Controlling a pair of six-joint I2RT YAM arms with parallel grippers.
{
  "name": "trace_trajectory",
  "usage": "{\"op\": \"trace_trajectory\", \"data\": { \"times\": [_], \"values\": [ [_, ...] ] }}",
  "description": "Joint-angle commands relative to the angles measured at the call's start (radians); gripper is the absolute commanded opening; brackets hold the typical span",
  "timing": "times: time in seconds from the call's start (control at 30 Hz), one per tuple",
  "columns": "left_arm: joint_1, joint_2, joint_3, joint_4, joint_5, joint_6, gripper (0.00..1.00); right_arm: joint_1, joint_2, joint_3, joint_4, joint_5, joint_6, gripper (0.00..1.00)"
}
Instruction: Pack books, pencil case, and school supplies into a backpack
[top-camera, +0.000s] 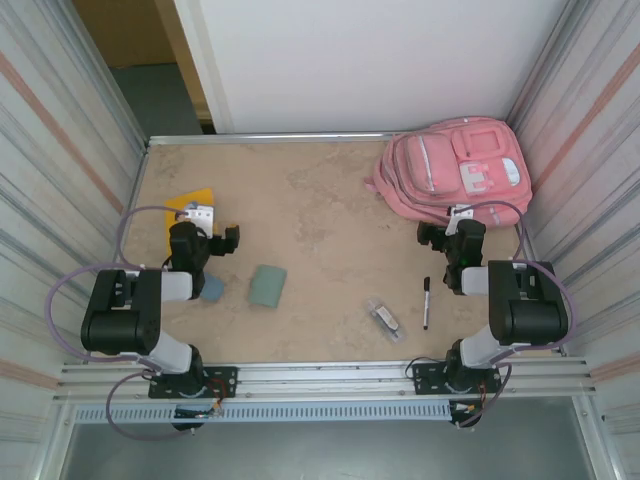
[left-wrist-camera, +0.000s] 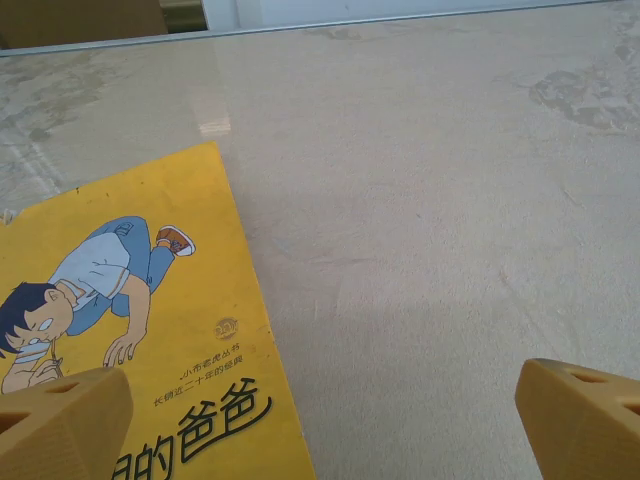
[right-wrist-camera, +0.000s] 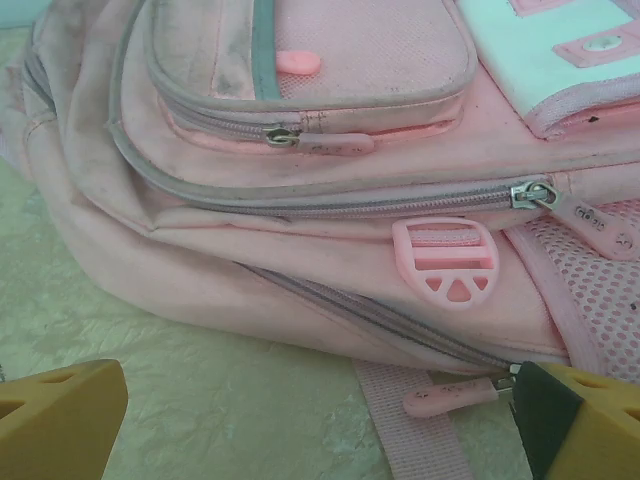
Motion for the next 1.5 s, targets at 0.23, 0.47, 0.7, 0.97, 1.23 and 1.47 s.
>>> {"op": "trace_trajectory", "data": {
  "times": [0.23,0.47,0.7,0.97,1.23,1.47],
  "values": [
    [0.002,0.001,0.009,0.009,0.008,0.0,0.99,-0.003,0.005,0.017,0.008,-0.009,0.013,0.99],
    [0.002,0.001,0.011,0.008,0.007,-0.001,0.99,-0.006,0.005,0.017,0.007,-0.012,0.015,0.99],
    [0.002,0.001,0.011,0.009,0.007,-0.001,0.99,-0.009,0.005,0.017,0.006,-0.019,0.016,0.99],
    [0.005,0.004,0.012,0.006,0.017,-0.003,0.99,-0.006,0.0,0.017,0.006,0.003,0.023,0.99],
    [-0.125,-0.164,0.033,-0.162,-0.134,0.099,0.99,-0.015,-0.229,0.142,-0.383,0.046,0.116,0.99],
    [-0.417,-0.467,0.172,-0.596,-0.237,0.112,0.99,-0.017,-0.436,0.323,-0.721,0.097,0.346,0.99]
  ]
}}
